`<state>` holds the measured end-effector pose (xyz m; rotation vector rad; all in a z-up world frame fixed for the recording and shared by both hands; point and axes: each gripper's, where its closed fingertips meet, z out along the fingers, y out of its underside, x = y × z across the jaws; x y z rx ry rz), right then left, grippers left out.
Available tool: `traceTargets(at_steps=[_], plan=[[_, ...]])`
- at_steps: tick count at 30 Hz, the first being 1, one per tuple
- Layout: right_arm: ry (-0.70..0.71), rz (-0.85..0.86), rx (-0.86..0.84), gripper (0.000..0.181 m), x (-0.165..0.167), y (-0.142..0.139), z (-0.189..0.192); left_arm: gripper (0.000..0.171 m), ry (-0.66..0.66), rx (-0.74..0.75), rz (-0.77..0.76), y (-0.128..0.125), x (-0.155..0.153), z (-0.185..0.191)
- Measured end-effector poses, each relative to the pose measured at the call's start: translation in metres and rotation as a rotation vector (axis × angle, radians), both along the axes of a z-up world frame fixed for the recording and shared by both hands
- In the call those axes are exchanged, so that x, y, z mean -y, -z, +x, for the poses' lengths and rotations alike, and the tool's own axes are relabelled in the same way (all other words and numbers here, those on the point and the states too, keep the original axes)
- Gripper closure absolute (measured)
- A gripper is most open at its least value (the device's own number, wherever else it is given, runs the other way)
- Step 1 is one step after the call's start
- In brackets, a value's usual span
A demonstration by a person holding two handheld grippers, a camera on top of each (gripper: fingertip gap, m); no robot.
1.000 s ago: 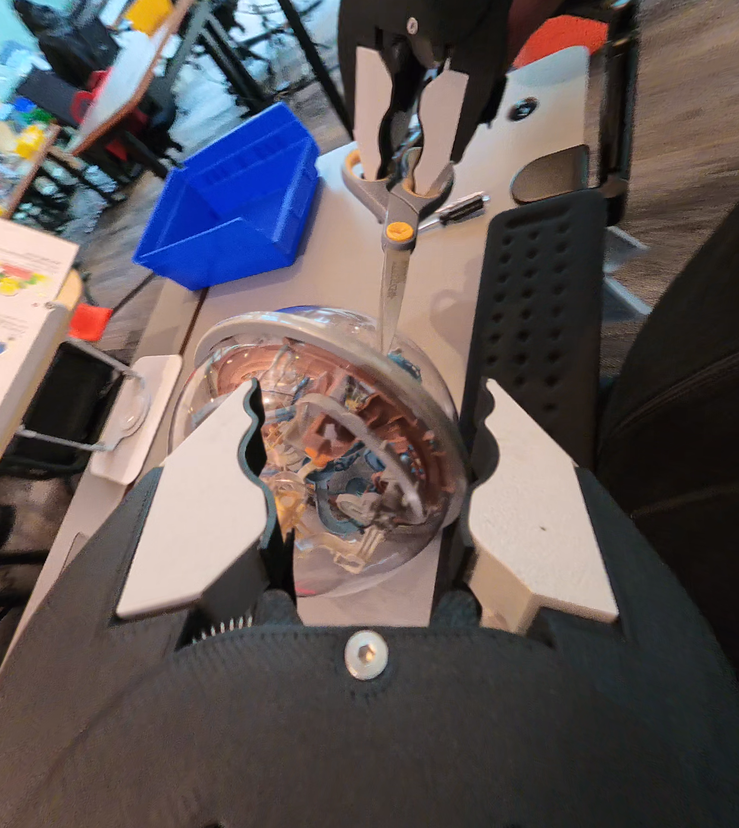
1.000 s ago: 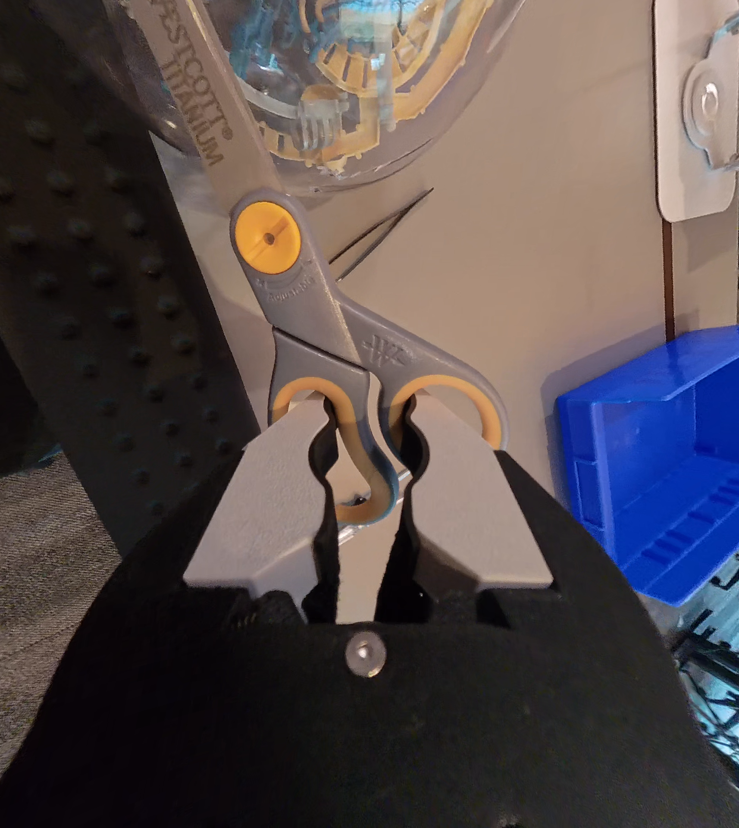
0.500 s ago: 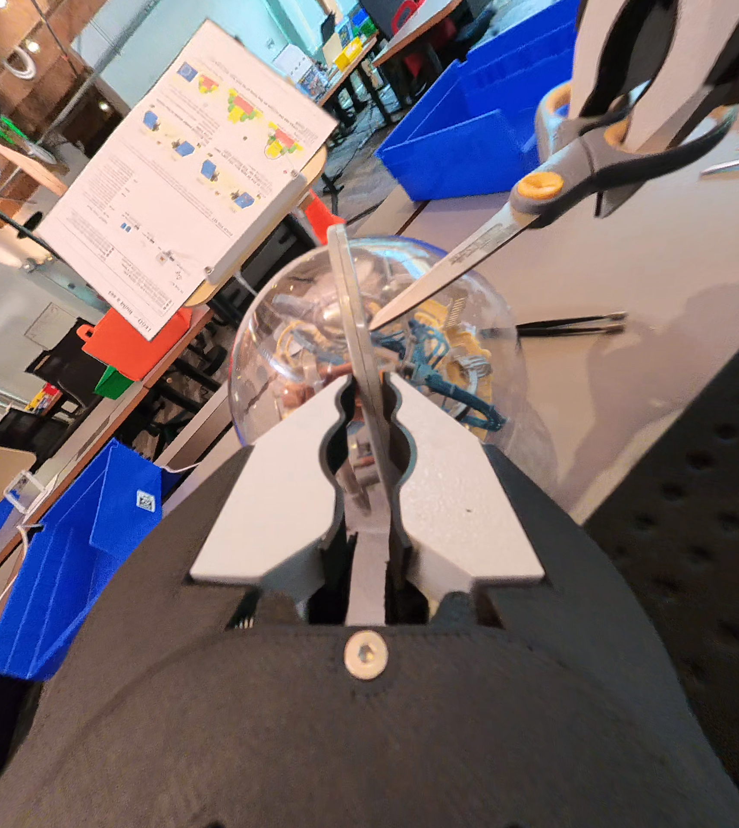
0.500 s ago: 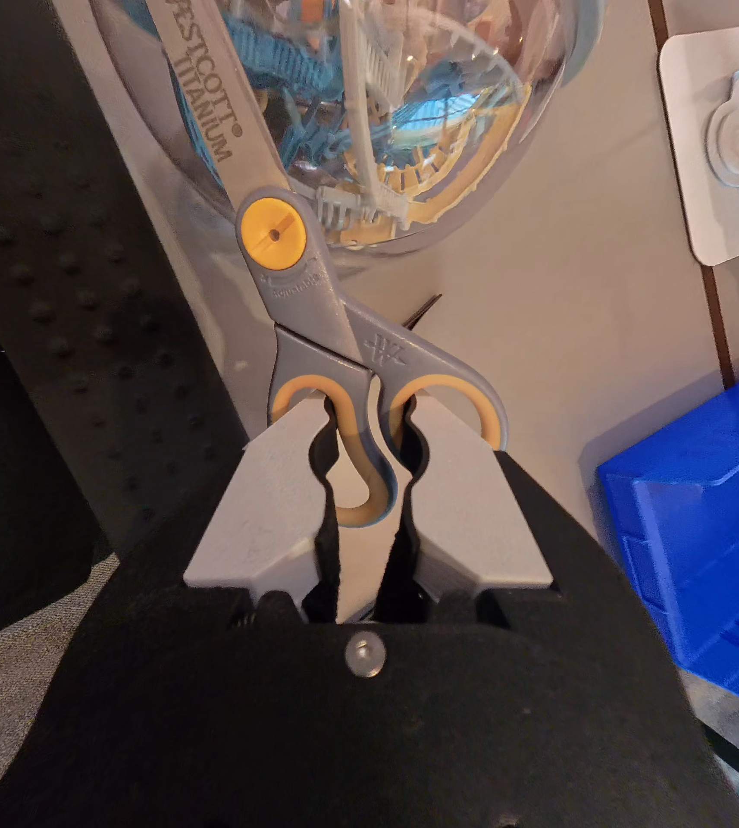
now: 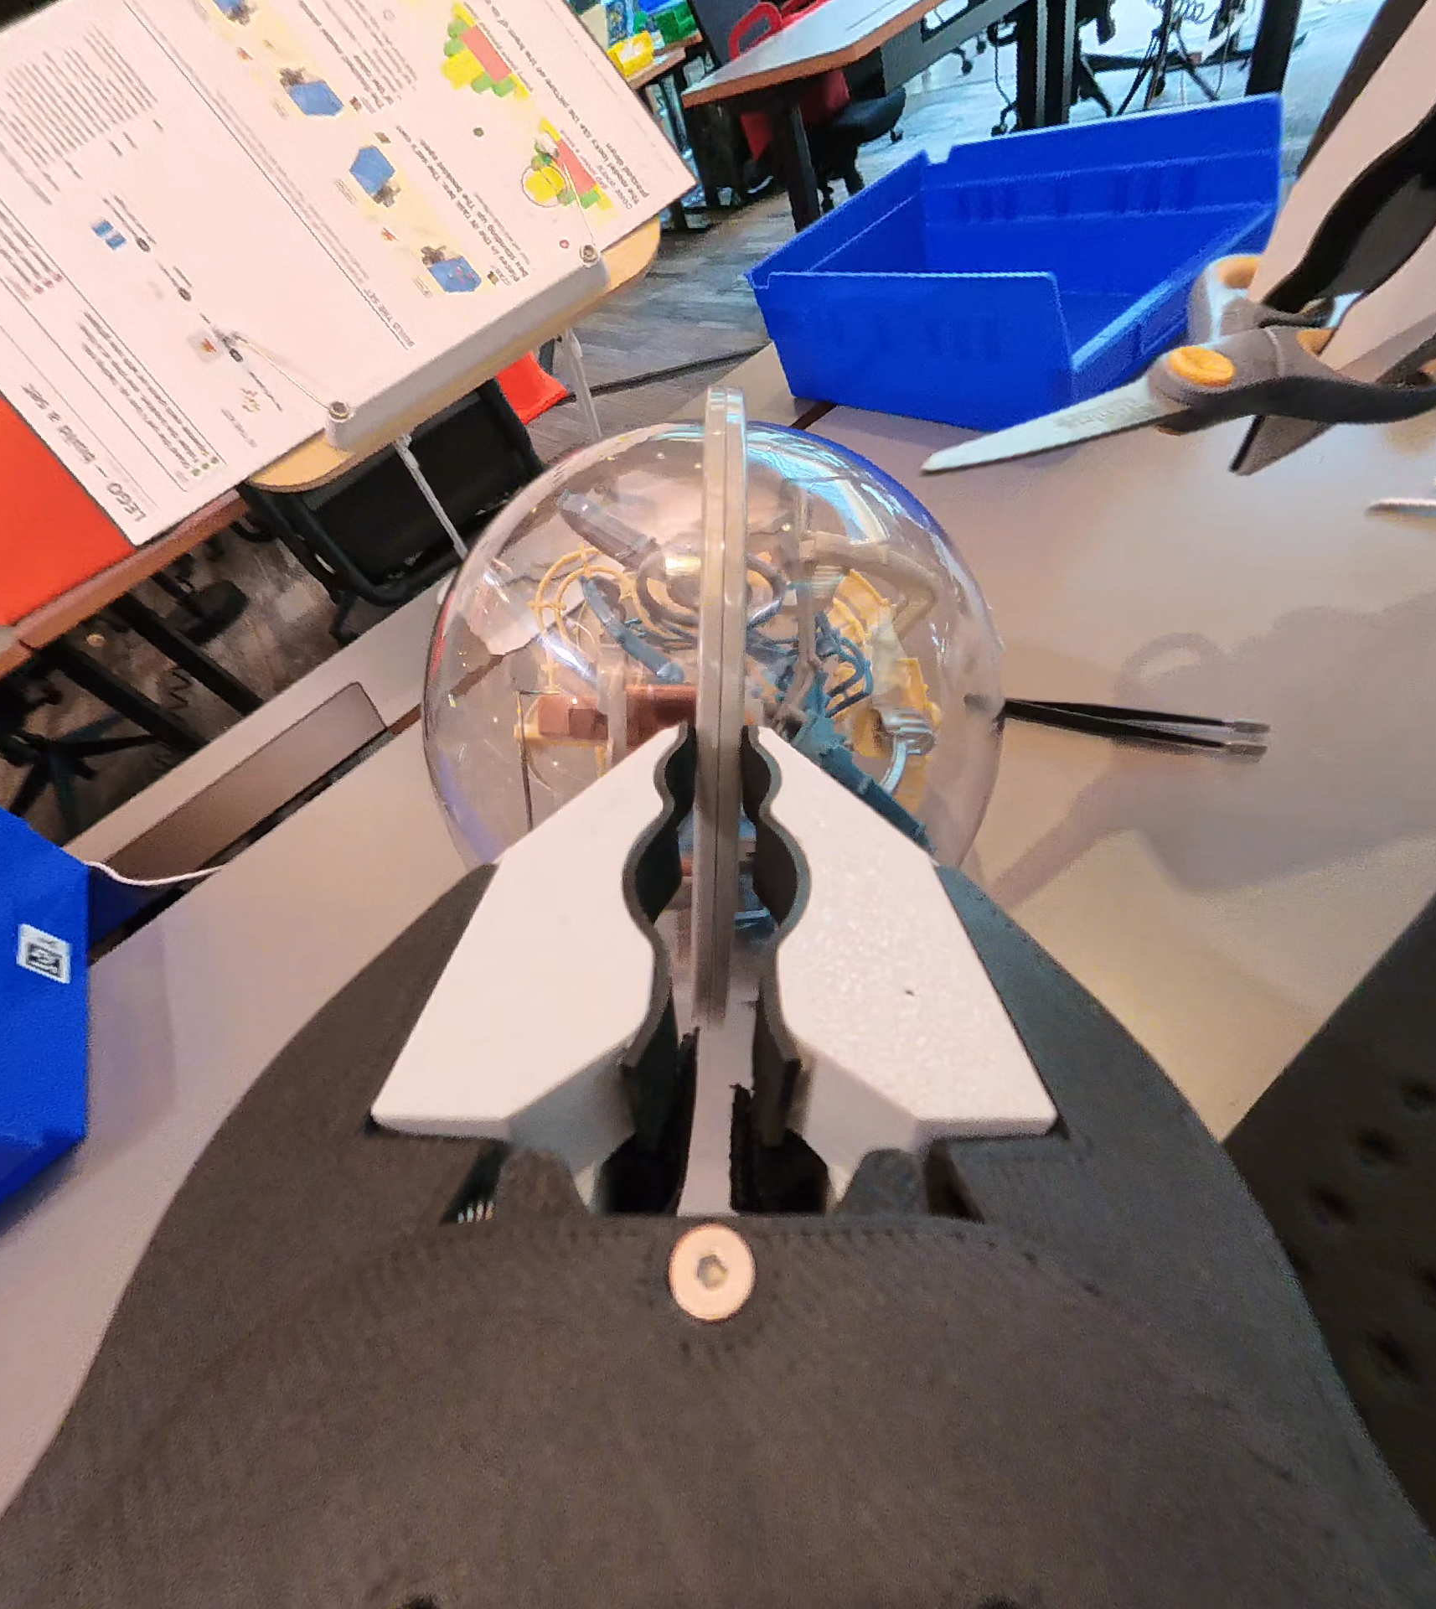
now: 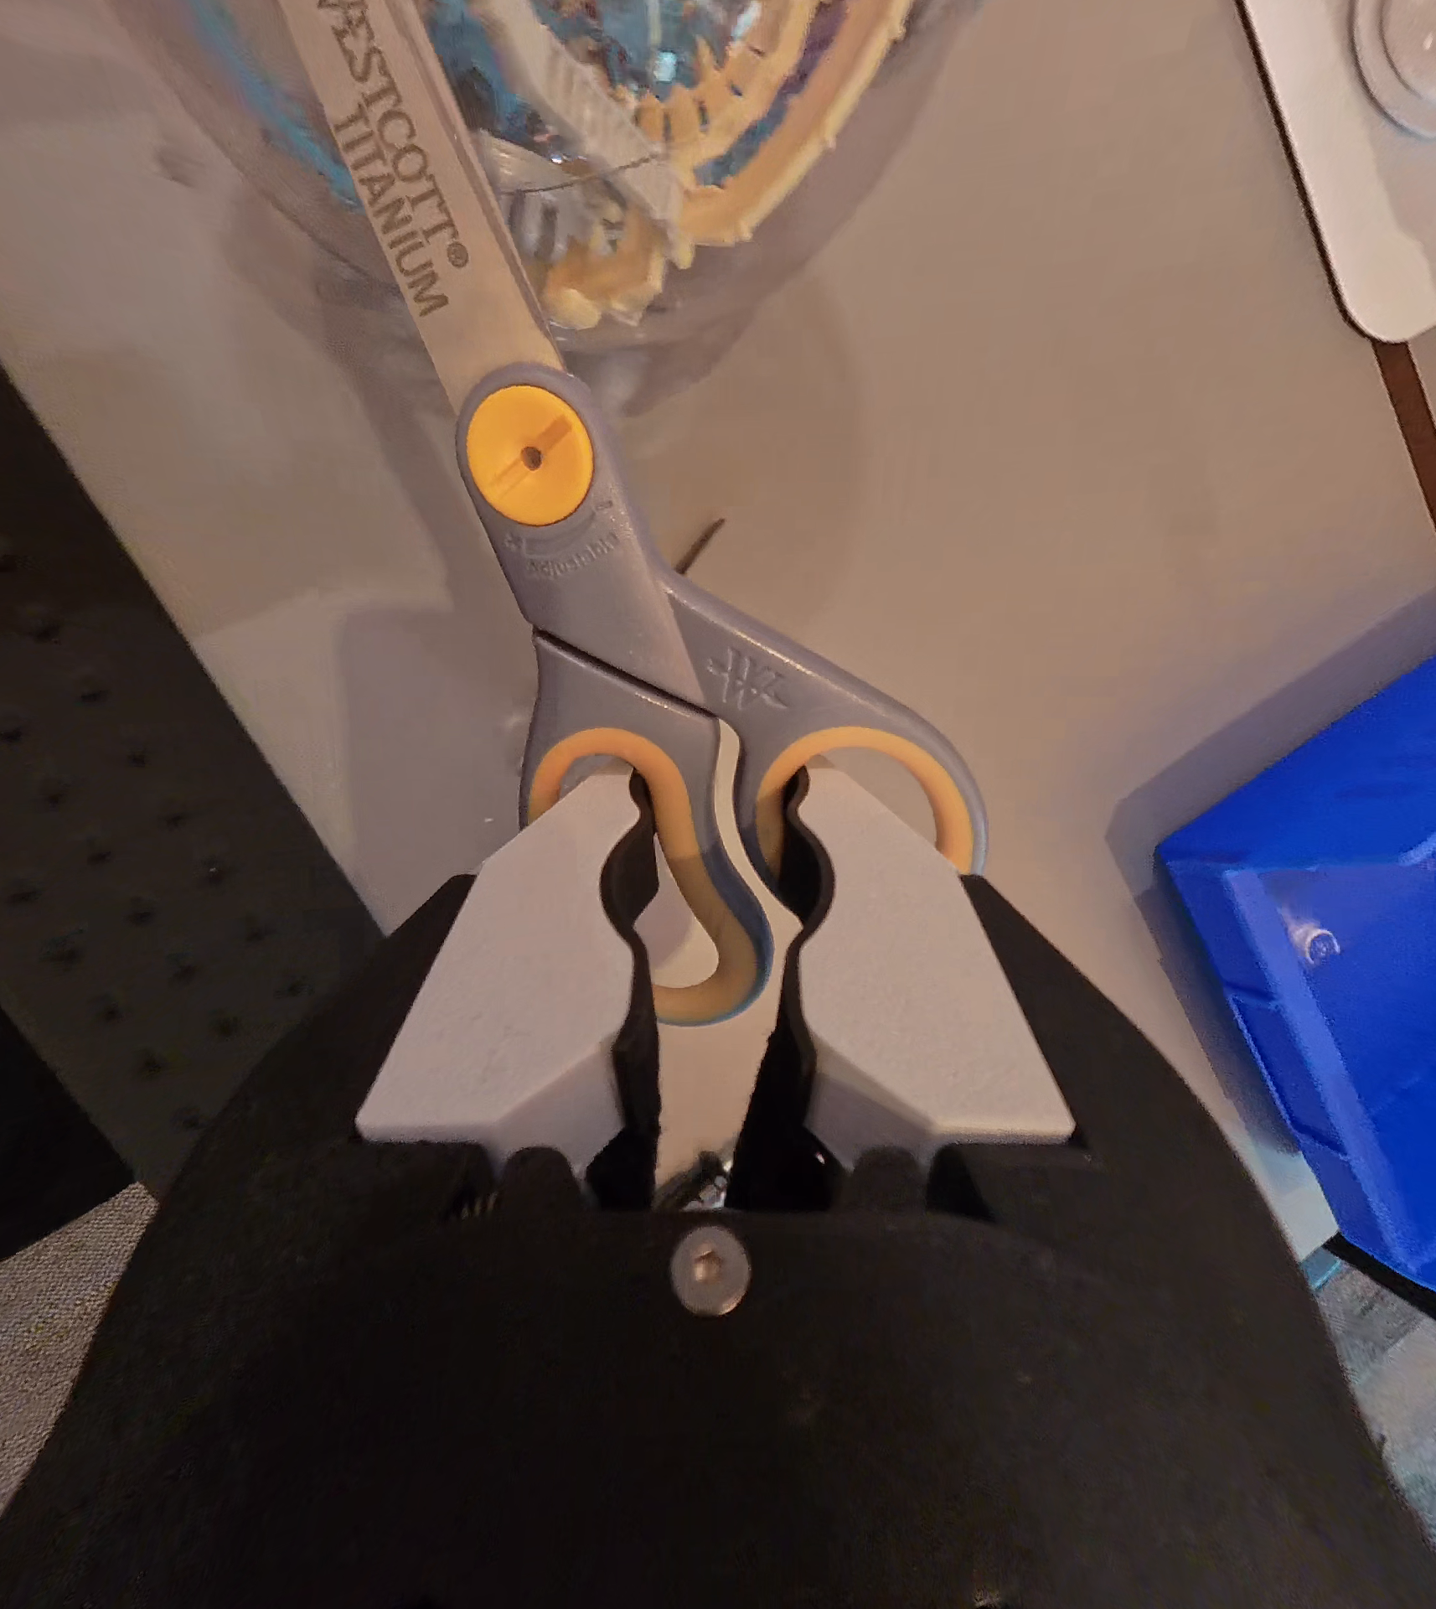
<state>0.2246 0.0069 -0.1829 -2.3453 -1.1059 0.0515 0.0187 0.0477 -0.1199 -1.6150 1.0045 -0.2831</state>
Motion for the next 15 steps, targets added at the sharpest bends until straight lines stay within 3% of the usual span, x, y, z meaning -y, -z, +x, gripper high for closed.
traceTargets(at_steps=[8,12,15], plan=[[0.030,-0.104,-0.028,0.161,-0.033,0.001,0.015,0.164,0.019,0.001,-0.031,0.000,0.000,0.012],[0.019,-0.119,-0.010,0.161,-0.038,0.000,0.013,0.164,0.041,-0.087,0.012,0.005,0.006,0.025],[0.003,-0.139,-0.027,0.161,-0.038,-0.001,0.013,0.163,0.133,-0.175,-0.029,0.012,0.019,0.035]])
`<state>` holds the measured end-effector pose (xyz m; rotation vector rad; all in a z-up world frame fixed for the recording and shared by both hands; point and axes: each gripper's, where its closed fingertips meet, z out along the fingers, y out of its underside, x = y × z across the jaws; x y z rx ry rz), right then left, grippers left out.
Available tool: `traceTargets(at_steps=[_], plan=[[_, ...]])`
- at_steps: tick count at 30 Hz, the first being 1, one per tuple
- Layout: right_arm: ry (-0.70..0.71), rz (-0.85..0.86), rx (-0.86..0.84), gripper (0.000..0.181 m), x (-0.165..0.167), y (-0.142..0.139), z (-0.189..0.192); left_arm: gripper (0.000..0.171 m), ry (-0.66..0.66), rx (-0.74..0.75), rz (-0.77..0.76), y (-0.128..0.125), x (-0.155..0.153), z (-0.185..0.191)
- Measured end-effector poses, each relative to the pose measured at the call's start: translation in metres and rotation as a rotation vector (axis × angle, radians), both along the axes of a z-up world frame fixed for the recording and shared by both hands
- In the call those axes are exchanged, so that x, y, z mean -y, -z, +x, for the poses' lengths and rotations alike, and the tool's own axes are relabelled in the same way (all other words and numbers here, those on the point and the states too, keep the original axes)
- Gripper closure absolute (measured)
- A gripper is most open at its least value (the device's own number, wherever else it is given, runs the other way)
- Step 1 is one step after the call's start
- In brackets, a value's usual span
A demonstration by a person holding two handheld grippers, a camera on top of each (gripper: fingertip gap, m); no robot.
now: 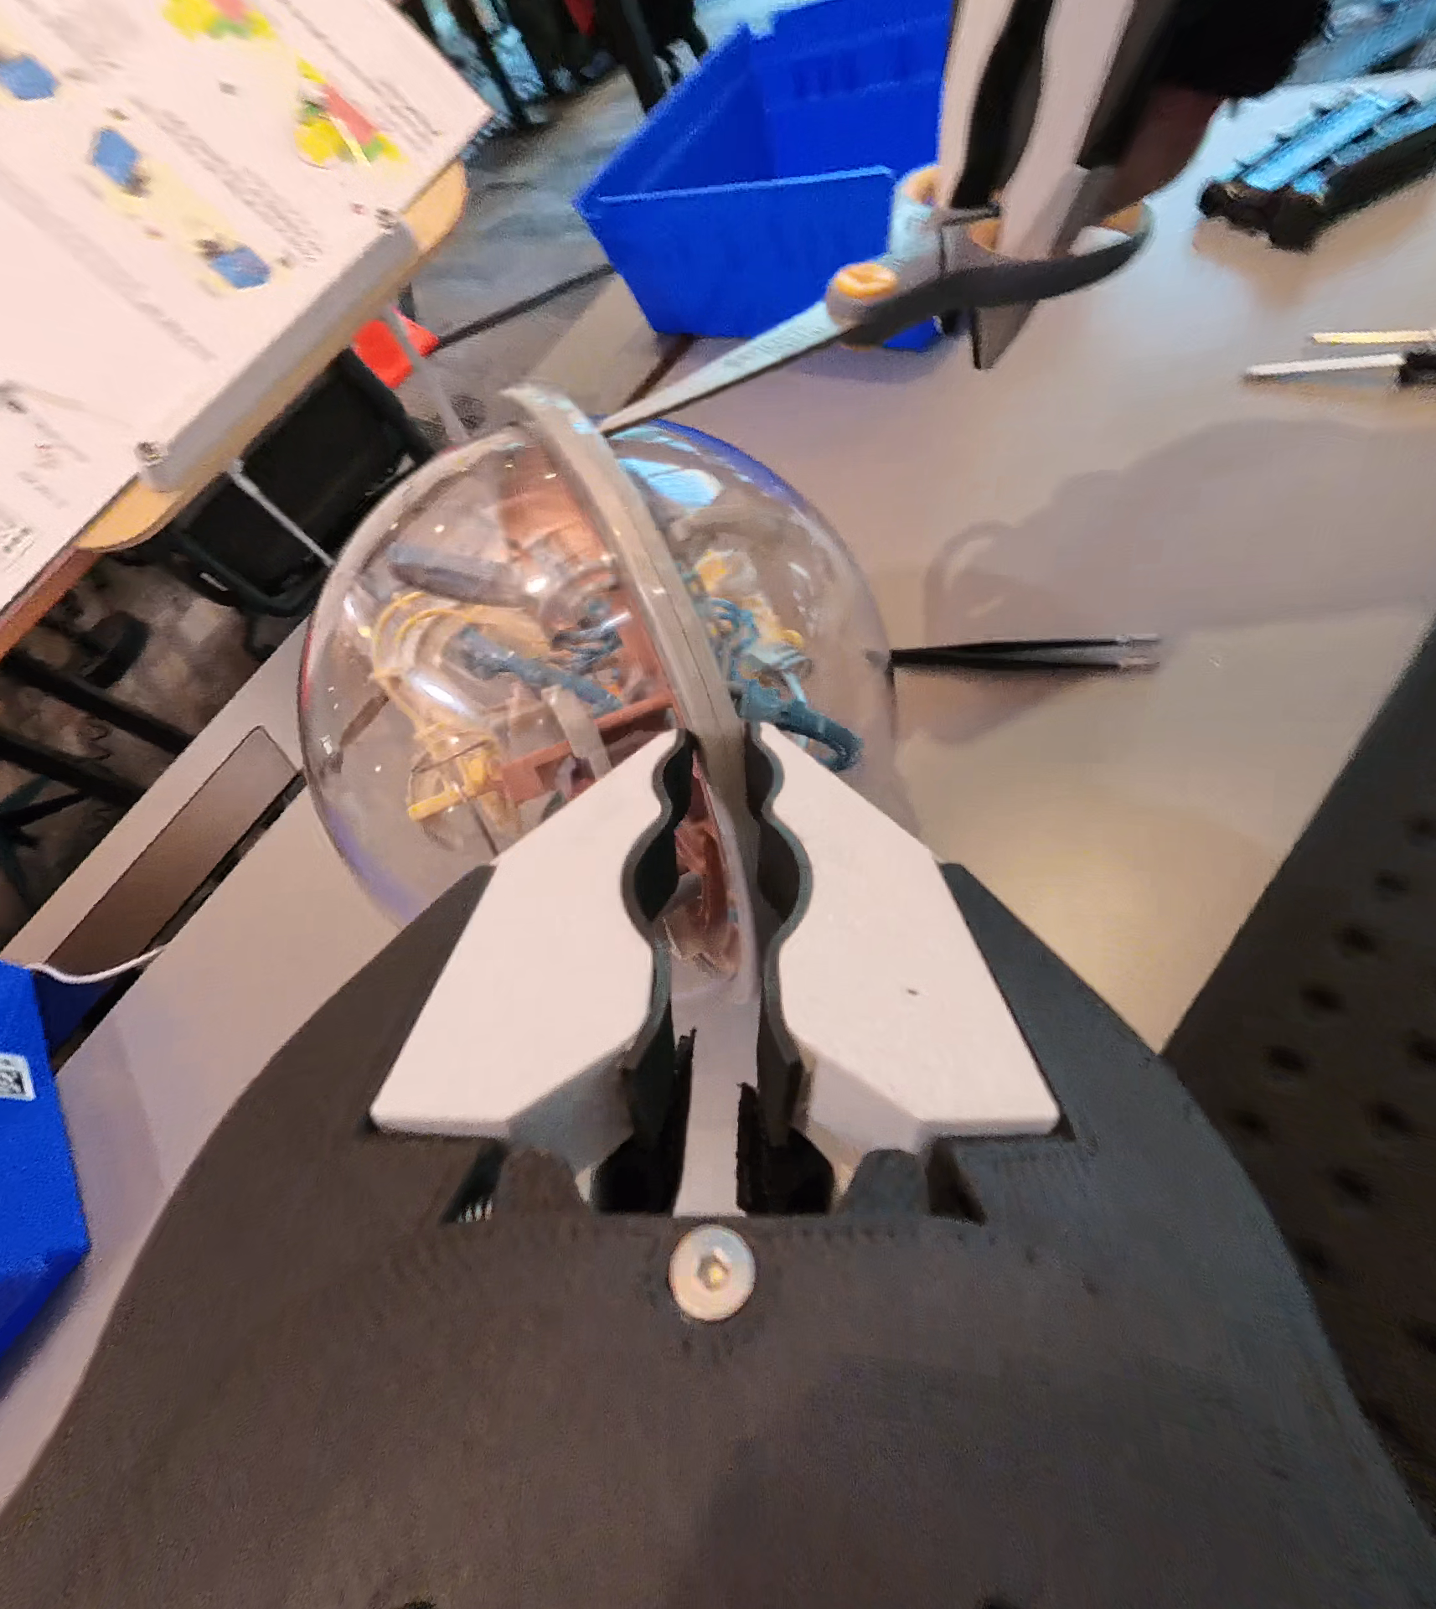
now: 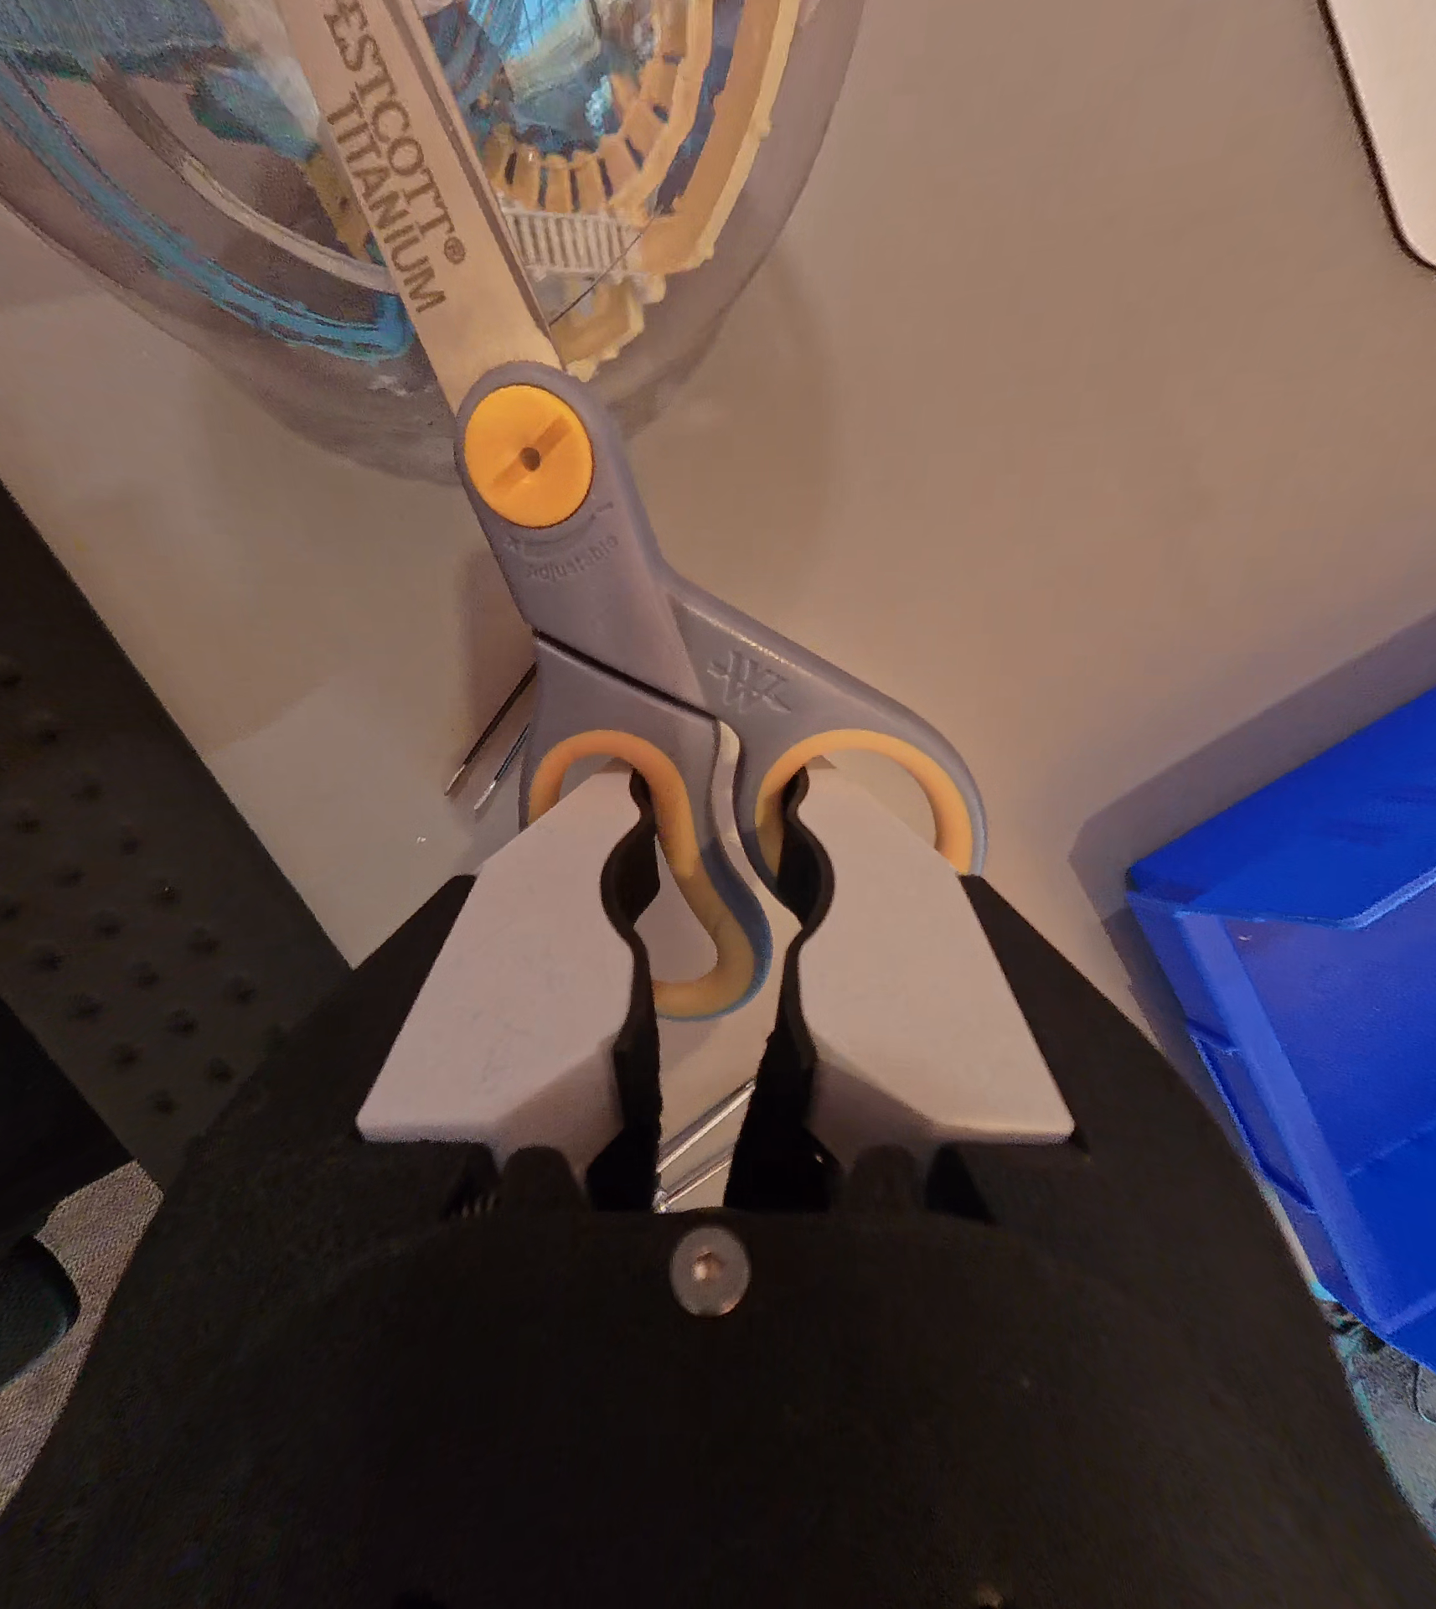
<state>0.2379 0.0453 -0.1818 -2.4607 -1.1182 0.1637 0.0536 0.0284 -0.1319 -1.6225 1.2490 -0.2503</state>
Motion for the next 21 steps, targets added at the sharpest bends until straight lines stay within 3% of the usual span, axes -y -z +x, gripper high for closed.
traceTargets(at_steps=[3,7,9,11,13,15,16,21], plan=[[-0.008,-0.007,0.003,0.161,-0.001,0.002,0.000,0.163,0.054,0.013,0.074,-0.025,0.000,0.001],[-0.020,0.001,0.025,0.161,-0.001,0.001,0.000,0.124,0.124,0.053,0.111,-0.069,-0.023,-0.009],[-0.026,0.004,0.036,0.161,-0.002,0.000,0.000,0.098,0.142,-0.024,-0.005,-0.060,-0.050,-0.013],[-0.023,0.009,0.057,0.161,-0.003,-0.002,0.002,0.084,0.223,-0.042,-0.103,-0.050,-0.067,-0.008],[-0.021,0.013,0.072,0.161,-0.003,-0.004,0.002,0.060,0.288,-0.150,-0.225,-0.026,-0.078,-0.007],[-0.021,0.019,0.100,0.162,-0.004,-0.006,0.004,0.061,0.409,-0.160,-0.331,-0.018,-0.075,0.001],[-0.023,0.019,0.109,0.162,-0.004,-0.008,0.003,0.051,0.439,-0.196,-0.369,-0.011,-0.075,0.002],[-0.008,0.022,0.178,0.162,-0.007,-0.016,0.011,0.046,0.473,-0.212,-0.420,-0.009,-0.082,0.011]])
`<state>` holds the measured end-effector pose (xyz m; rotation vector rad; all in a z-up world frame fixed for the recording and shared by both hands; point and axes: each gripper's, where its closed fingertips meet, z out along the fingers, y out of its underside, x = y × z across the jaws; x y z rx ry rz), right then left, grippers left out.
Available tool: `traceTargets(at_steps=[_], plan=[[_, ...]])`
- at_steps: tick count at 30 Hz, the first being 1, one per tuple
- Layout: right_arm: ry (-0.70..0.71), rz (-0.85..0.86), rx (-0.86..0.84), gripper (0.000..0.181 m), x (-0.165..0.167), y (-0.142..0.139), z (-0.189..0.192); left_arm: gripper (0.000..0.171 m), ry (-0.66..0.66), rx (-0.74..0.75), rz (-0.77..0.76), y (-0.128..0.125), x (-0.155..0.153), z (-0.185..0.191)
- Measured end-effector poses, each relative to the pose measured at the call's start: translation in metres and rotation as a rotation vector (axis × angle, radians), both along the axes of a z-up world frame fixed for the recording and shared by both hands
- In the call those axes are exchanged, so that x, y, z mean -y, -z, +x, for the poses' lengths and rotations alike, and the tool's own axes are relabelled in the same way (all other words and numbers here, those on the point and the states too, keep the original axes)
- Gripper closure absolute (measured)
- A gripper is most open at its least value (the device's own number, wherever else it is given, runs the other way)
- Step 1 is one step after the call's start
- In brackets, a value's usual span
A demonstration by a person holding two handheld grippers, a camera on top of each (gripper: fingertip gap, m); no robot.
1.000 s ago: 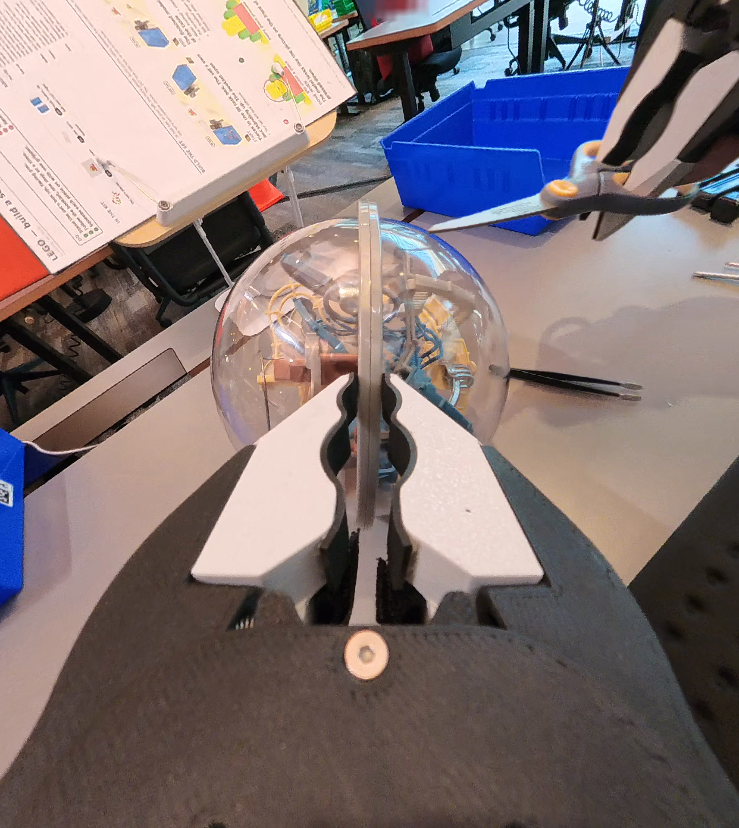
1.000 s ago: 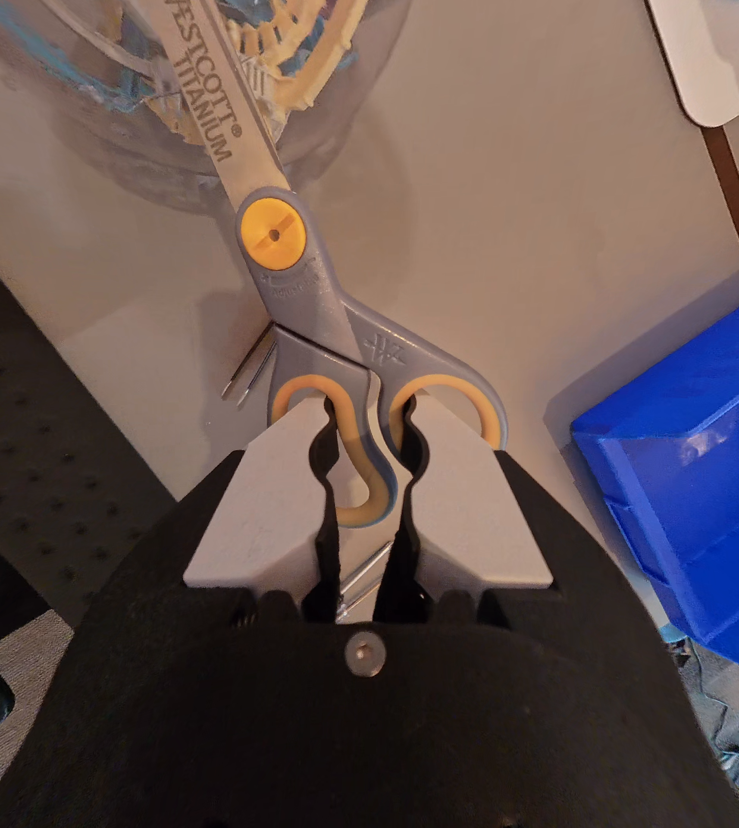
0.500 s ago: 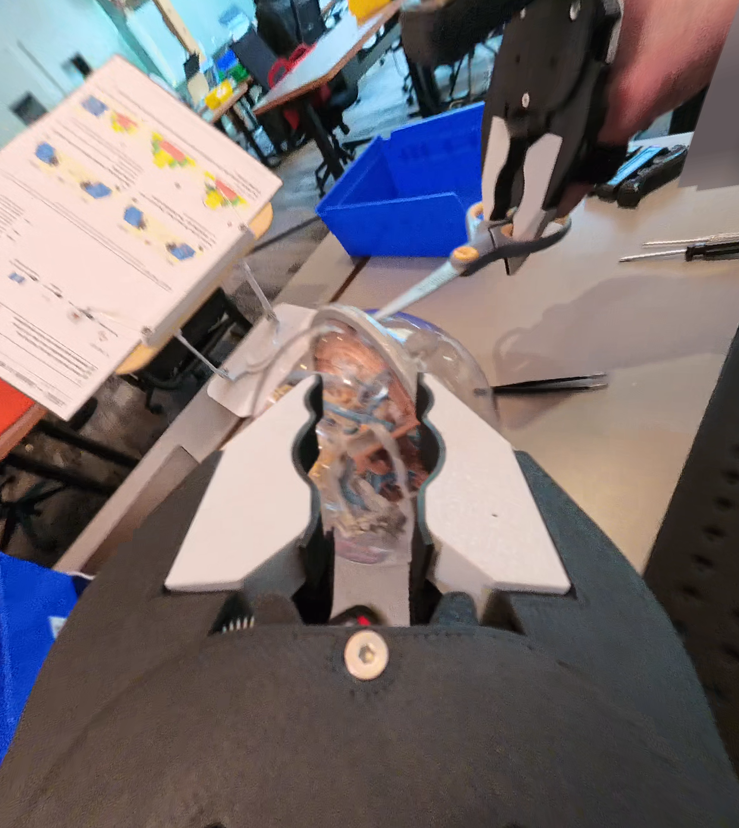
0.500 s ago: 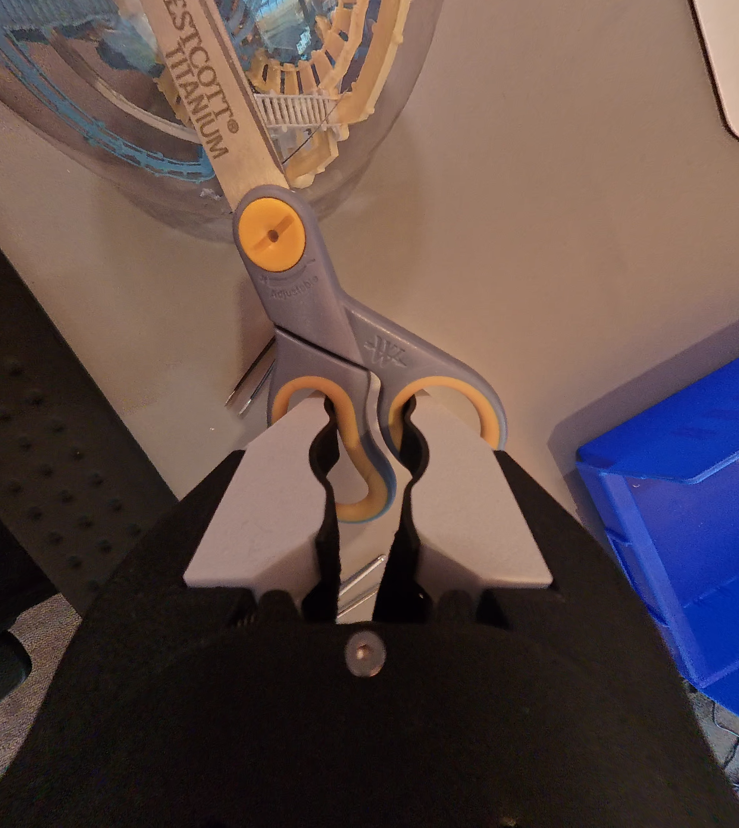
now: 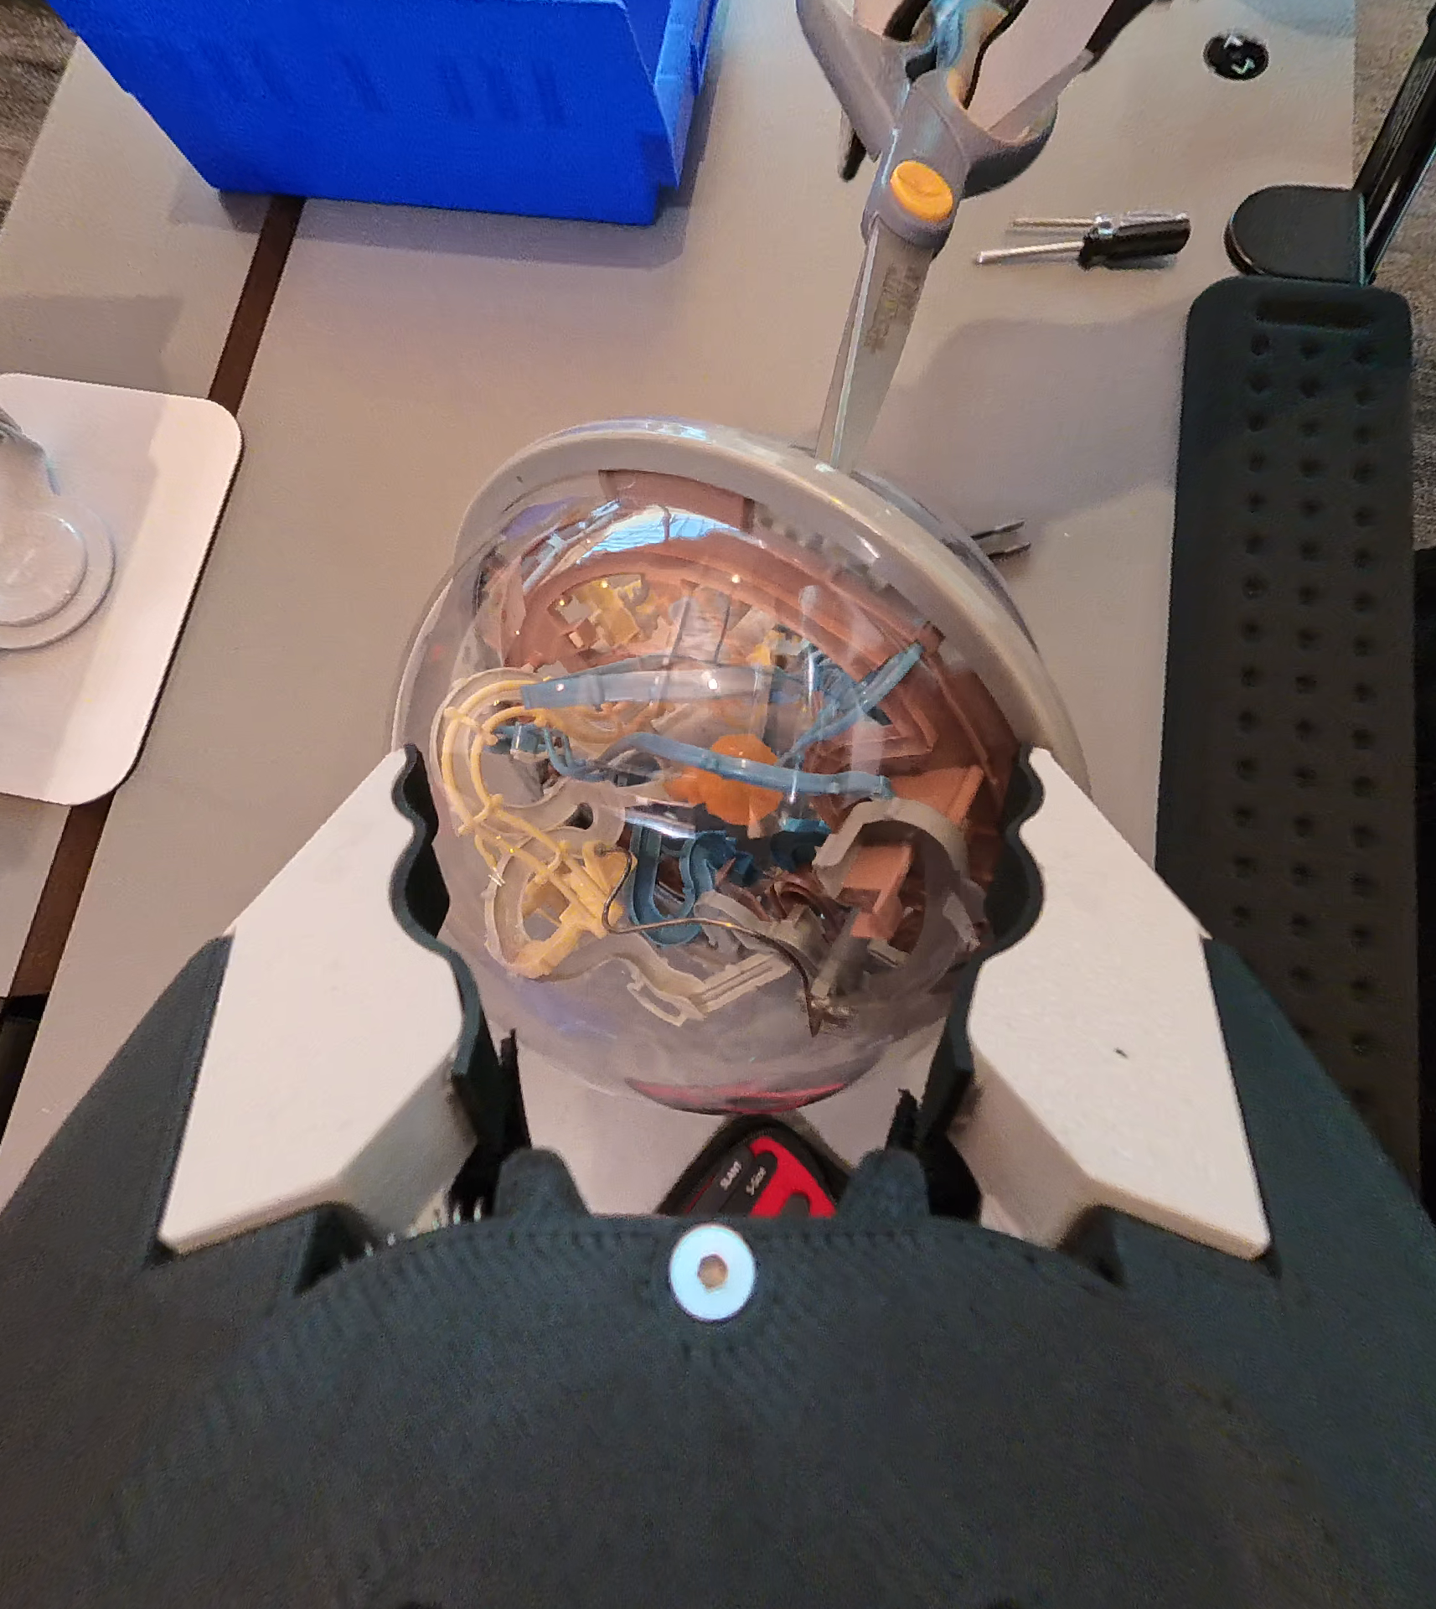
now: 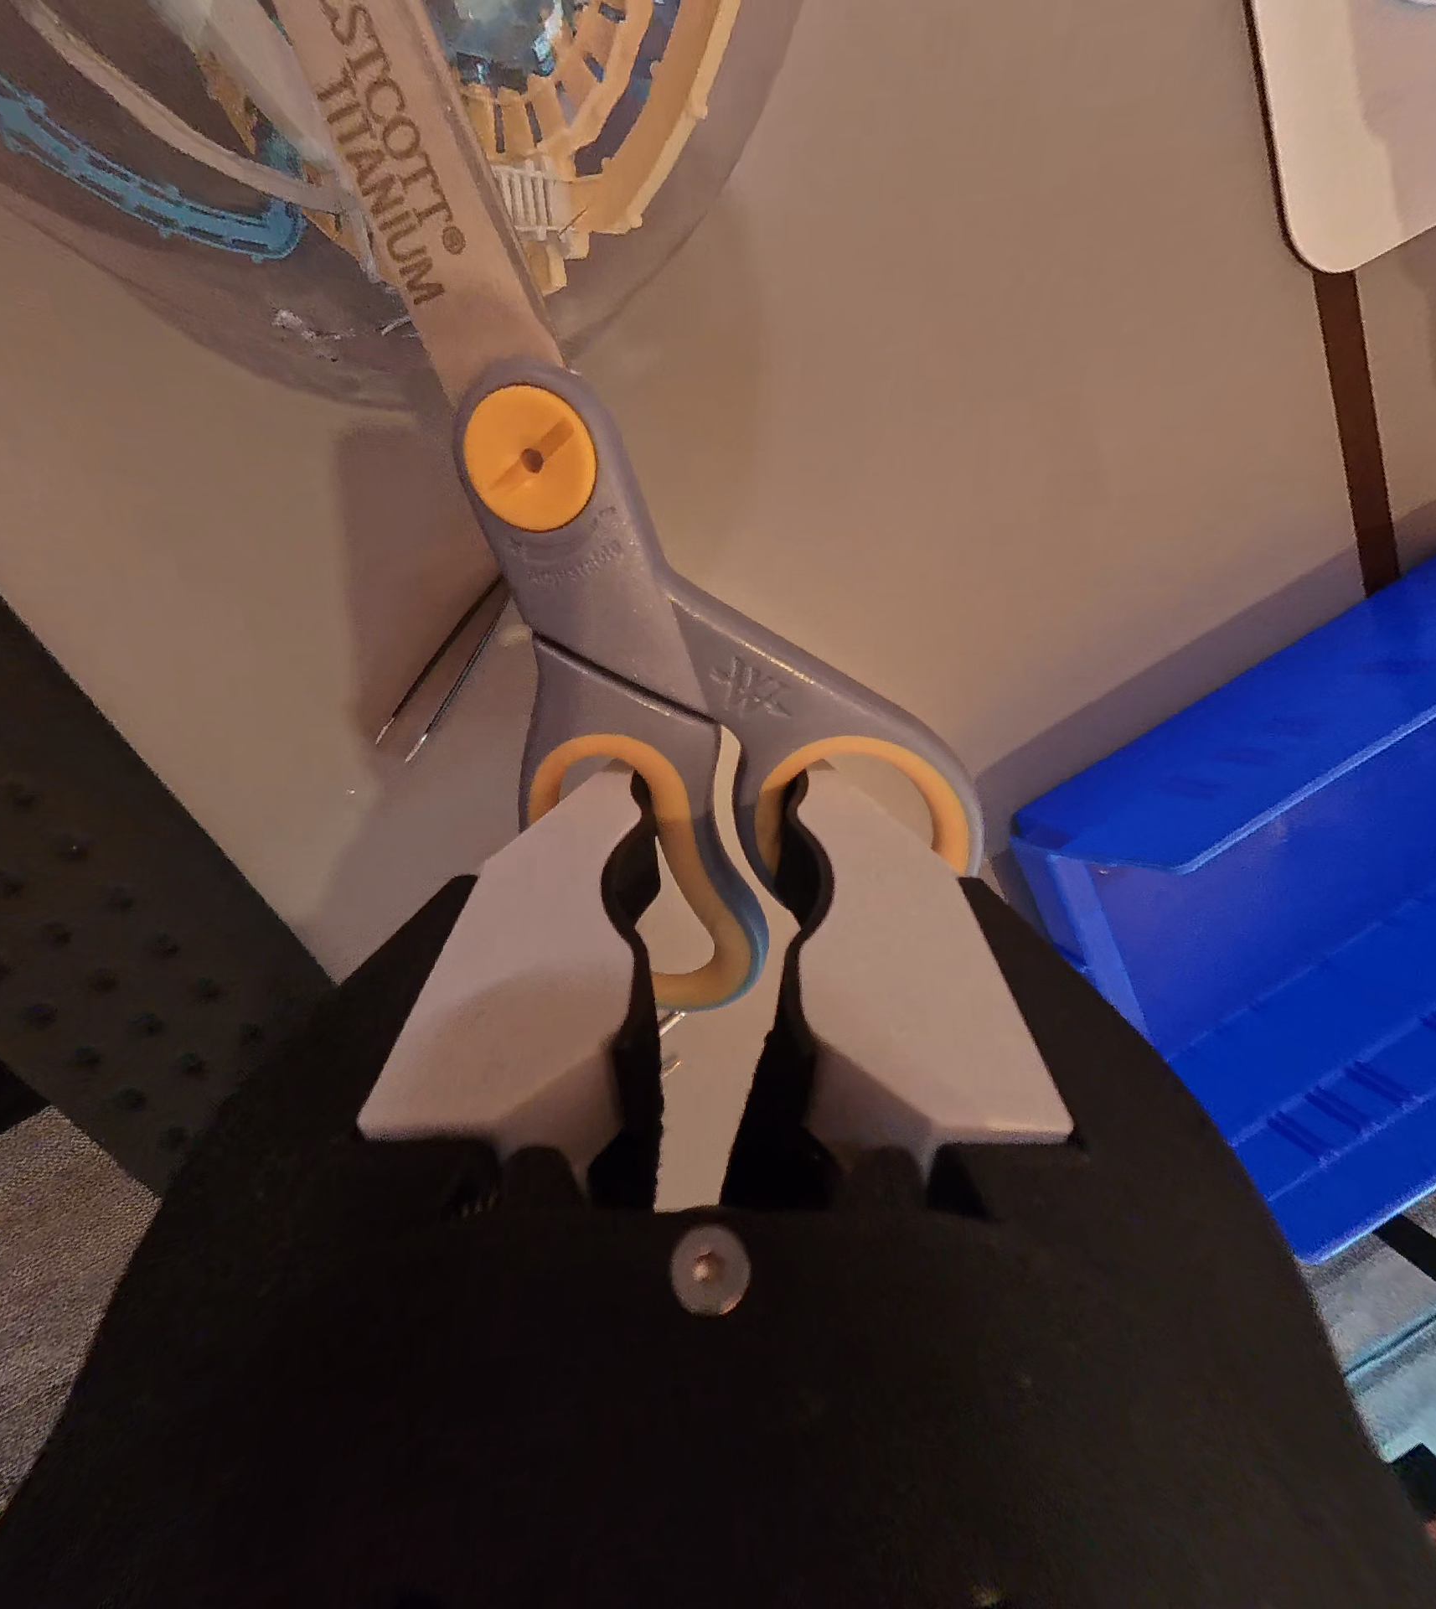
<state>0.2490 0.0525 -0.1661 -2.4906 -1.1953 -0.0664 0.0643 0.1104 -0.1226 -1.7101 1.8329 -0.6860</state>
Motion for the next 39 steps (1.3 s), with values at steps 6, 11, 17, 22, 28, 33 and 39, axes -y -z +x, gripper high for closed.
traceTargets(at_steps=[6,11,17,22,28,33,39], plan=[[0.001,-0.002,0.075,0.163,-0.001,-0.002,0.010,0.047,-0.028,0.052,0.027,0.000,0.004,0.006],[-0.004,0.007,0.133,0.163,-0.002,-0.014,0.015,0.047,-0.072,0.051,0.042,-0.001,0.006,0.006],[-0.007,0.162,0.306,0.163,-0.010,-0.049,0.023,0.046,-0.147,0.084,0.032,-0.001,0.004,0.008],[-0.067,0.333,0.514,0.163,-0.025,-0.086,0.020,0.046,-0.181,0.107,0.021,-0.002,0.001,0.005],[-0.127,0.465,0.667,0.163,-0.040,-0.116,0.012,0.046,-0.199,0.149,-0.003,-0.003,-0.002,0.003],[-0.195,0.559,0.792,0.162,-0.054,-0.139,0.003,0.046,-0.181,0.190,-0.041,-0.004,-0.008,0.004],[-0.287,0.624,0.887,0.162,-0.062,-0.154,-0.012,0.046,-0.171,0.225,-0.057,-0.004,-0.010,0.002]])
